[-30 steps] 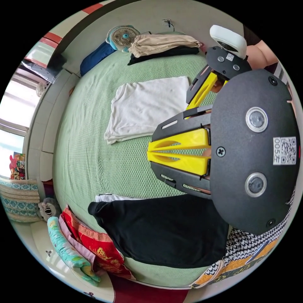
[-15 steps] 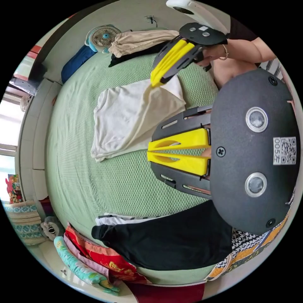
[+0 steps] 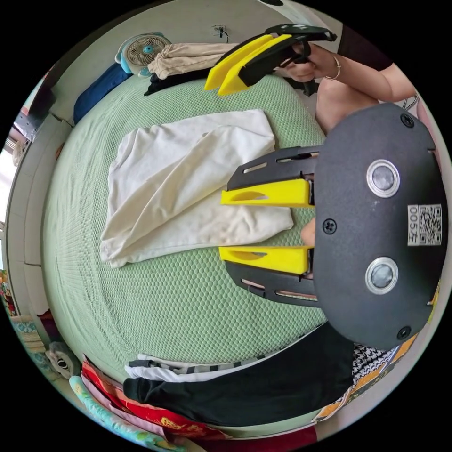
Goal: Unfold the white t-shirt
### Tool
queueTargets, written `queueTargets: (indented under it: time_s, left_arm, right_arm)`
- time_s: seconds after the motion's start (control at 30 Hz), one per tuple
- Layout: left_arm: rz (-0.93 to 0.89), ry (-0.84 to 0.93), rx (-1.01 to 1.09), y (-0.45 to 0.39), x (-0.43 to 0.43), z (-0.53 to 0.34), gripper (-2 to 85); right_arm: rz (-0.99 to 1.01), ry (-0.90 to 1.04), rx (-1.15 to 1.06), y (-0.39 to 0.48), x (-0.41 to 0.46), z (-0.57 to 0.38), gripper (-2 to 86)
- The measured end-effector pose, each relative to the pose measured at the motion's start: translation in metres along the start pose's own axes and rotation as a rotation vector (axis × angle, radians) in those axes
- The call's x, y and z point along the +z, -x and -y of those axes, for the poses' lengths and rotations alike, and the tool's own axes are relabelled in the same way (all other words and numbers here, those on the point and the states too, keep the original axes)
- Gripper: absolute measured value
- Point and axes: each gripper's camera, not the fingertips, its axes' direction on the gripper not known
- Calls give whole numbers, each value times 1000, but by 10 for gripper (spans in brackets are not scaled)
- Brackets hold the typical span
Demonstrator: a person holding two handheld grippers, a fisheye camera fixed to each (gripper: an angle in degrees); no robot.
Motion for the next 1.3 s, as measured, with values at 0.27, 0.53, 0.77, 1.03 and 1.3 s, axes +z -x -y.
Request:
queueTargets:
  time_s: [0.27,0.53,0.77,1.03,1.3]
  left_arm:
    - [19,-10,11,-4,1,8,124]
    - [-37,-66,-26,12,-5,11,128]
    - [12,-84,-19,21,-7,6,126]
    - [-50,-114,2,26,-7,1,127]
    - [-82,-119,30,22,-1,-4,132]
  right_arm:
    - [60,-24,-68,6,1,8,112]
    - [-4,-162,-173,25,-3,23,79]
    - [20,-170,-112,23,29,47,86]
    - [25,14,-159,29,82,59,141]
    - [-31,155,-174,36,126,66,122]
